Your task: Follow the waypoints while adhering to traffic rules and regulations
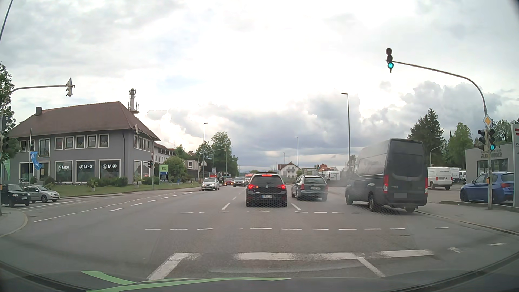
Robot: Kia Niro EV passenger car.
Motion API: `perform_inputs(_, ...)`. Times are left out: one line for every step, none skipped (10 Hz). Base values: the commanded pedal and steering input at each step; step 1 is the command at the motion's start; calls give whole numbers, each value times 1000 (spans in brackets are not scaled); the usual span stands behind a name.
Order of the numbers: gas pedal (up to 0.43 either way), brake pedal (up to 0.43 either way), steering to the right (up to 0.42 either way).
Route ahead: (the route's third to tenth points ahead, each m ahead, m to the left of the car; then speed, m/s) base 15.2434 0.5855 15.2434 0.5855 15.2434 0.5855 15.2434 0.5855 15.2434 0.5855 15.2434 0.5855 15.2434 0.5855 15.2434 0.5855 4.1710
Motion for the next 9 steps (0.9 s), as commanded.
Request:
perform_inputs(8, 0, 6)
perform_inputs(0, 0, 5)
perform_inputs(0, 0, 4)
perform_inputs(0, 0, 3)
perform_inputs(0, 0, 2)
perform_inputs(0, 0, 0)
perform_inputs(0, 0, -3)
perform_inputs(0, 0, -4)
perform_inputs(0, 0, -4)
